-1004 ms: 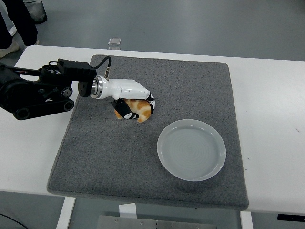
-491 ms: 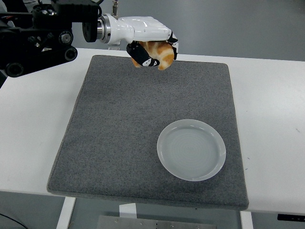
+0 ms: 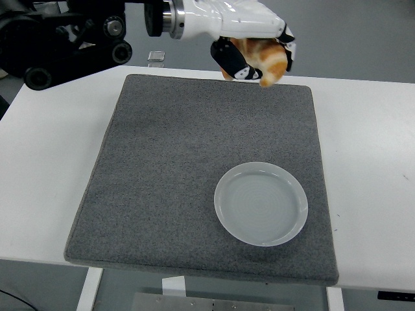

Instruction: Place the bread on the plate

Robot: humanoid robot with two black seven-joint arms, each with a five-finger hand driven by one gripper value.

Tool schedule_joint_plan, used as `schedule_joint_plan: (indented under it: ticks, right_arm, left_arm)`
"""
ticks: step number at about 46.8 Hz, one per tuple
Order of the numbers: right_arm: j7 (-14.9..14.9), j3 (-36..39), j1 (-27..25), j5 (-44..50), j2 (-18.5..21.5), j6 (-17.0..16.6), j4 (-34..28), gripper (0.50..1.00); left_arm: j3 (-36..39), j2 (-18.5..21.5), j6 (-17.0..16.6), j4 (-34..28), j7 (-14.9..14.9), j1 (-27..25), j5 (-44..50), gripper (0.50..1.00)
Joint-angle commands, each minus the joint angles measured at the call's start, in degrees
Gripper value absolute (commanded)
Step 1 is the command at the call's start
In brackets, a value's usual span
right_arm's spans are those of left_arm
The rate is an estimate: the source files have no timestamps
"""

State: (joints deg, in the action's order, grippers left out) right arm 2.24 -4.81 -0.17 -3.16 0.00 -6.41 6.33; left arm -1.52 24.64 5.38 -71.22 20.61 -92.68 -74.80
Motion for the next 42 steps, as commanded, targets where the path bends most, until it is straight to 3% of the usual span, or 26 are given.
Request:
schedule_joint_plan:
  ticks: [1, 12, 21, 42]
  right_arm:
    - [0.0, 0.0, 0.0, 0.0, 0.0, 0.0, 0.0, 0.952]
    - [0.0, 0.0, 0.0, 0.0, 0.0, 0.0, 0.0, 0.952]
    - [0.0, 0.0, 0.0, 0.0, 0.0, 0.0, 0.0, 0.952]
    - [0.0, 0.1, 0.0, 0.0, 0.0, 0.0, 0.0, 0.952]
  left_arm:
    - [0.4, -2.8, -1.1, 0.2, 1.9, 0.7, -0.3, 0.5]
    - [0.7, -8.7, -1.8, 0.4, 5.1, 6.2, -8.5, 0.5]
    - [1.3, -11.5, -1.8, 1.2, 5.1, 11.6, -15.3, 0.5]
    - [3.8, -15.2, -1.9, 4.9, 5.1, 17.5, -21.2, 0.5]
